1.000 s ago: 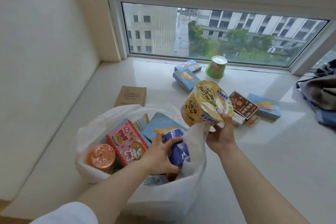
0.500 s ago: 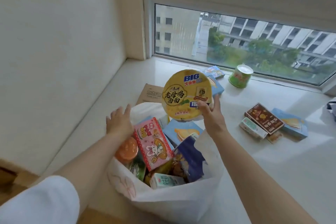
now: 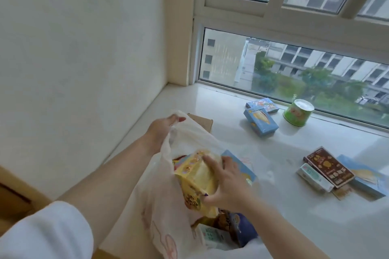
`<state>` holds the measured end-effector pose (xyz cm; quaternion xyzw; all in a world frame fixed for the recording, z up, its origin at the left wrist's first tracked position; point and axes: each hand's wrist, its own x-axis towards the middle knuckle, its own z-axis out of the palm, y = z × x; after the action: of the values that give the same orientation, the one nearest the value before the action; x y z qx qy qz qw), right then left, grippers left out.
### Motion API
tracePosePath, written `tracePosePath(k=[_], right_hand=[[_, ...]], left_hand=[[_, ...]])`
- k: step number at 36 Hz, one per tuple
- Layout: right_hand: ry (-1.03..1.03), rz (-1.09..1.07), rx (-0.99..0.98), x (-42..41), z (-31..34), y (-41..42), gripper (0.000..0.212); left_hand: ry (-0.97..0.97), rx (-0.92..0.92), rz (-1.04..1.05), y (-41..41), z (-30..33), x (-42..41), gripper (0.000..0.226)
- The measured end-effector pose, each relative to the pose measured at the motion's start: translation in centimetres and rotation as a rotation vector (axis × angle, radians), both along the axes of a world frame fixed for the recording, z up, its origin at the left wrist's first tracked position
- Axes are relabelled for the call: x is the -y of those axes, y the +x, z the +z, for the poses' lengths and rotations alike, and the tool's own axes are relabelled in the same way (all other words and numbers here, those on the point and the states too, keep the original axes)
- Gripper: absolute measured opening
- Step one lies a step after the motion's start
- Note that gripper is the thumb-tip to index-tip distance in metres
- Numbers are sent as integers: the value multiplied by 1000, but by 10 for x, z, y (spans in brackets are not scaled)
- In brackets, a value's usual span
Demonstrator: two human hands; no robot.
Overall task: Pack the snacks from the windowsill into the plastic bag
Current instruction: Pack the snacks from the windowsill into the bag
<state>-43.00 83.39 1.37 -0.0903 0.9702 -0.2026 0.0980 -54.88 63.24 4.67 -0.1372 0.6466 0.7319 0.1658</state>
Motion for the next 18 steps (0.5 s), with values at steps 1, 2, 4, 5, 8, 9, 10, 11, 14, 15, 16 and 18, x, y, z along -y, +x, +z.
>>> tracePosePath(k=[1, 2, 4, 5, 8, 9, 10, 11, 14, 15, 16, 18], right_hand=[[10, 3, -6, 5, 1, -2, 96], [-6, -25, -12, 9, 3, -6, 94], [-56, -116, -30, 17, 3, -20, 96], [-77, -154, -44, 20, 4, -28, 99], [-129, -212, -93, 33, 5, -39, 103], [-151, -220, -113, 37, 5, -39, 103], [-175, -227, -141, 41, 8, -39, 102], [-204, -234, -185, 43, 10, -39, 101], [-240, -216, -352, 50, 9, -40, 106], [-227, -195, -364, 54, 2, -38, 108], [-212, -173, -346, 59, -7, -35, 111], [-204, -101, -291, 66, -28, -21, 110]], left_hand=[[-12, -30, -65, 6, 3, -7, 32], [-43, -52, -120, 12, 4, -12, 32], [-8, -60, -176, 18, 2, -16, 26], [49, -45, -169, 20, 0, -15, 28], [-25, -37, -88, 17, 4, -2, 28], [-162, -75, -86, 13, 6, 1, 28], [-324, -127, -112, 12, 9, 4, 29], [-486, -181, -143, 11, 14, 6, 30], [-682, -258, -208, 5, 26, 13, 31], [-671, -255, -209, 4, 28, 13, 31], [-629, -256, -196, 4, 28, 14, 32], [-557, -269, -169, 4, 27, 14, 31]])
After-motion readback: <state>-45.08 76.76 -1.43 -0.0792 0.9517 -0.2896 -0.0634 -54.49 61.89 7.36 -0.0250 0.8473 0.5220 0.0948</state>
